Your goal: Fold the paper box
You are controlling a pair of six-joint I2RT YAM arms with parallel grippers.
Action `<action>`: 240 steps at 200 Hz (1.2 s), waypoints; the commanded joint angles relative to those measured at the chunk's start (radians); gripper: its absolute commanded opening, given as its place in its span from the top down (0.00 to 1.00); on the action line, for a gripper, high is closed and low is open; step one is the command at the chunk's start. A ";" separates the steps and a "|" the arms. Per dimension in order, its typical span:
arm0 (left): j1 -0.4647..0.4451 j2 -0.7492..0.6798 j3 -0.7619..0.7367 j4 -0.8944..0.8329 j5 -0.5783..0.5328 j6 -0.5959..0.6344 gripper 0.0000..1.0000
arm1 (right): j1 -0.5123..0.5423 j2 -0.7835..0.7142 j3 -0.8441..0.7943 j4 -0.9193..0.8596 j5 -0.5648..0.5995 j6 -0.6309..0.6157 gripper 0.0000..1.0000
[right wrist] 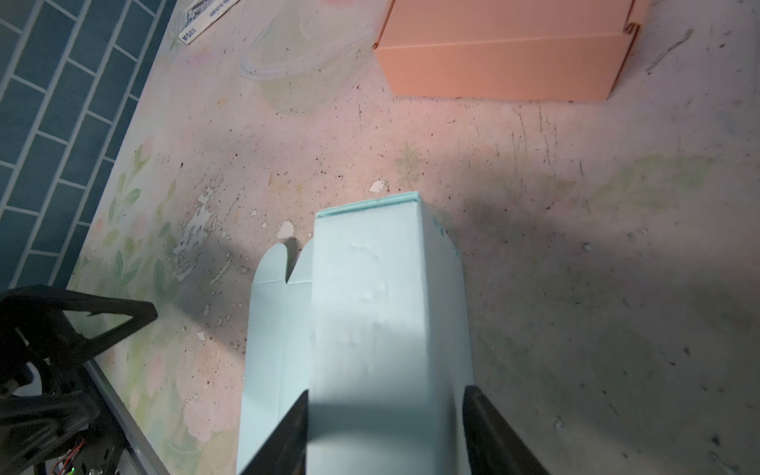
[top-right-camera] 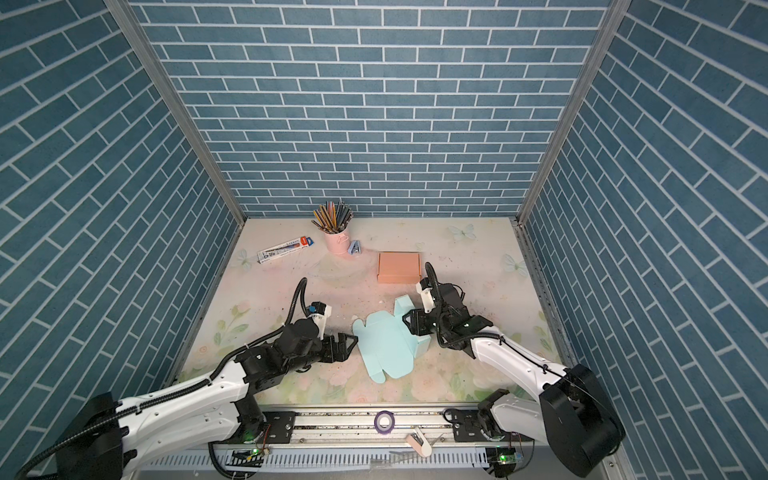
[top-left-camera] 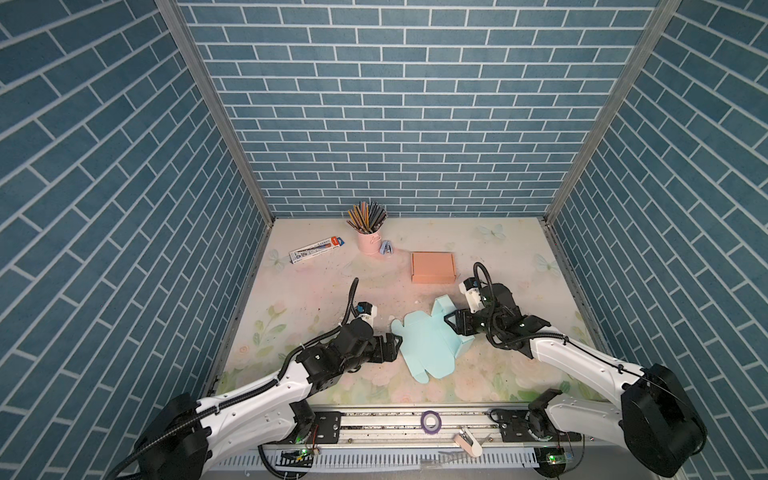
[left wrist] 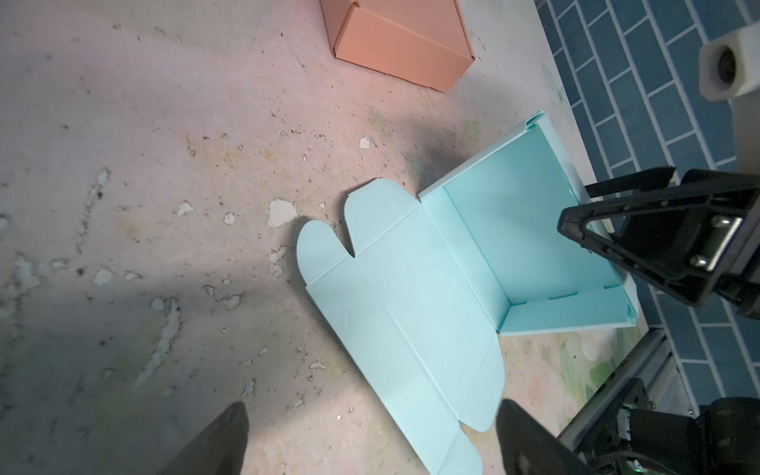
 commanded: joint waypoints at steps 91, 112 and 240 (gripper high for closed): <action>-0.007 0.306 -0.100 0.516 0.112 -0.162 0.40 | -0.032 -0.023 -0.046 0.035 0.001 0.040 0.44; -0.007 0.364 -0.104 0.592 0.131 -0.177 0.41 | -0.034 -0.032 -0.048 0.030 0.003 0.037 0.44; -0.021 0.591 -0.085 0.914 0.156 -0.275 0.54 | -0.035 -0.043 -0.063 0.032 -0.001 0.035 0.45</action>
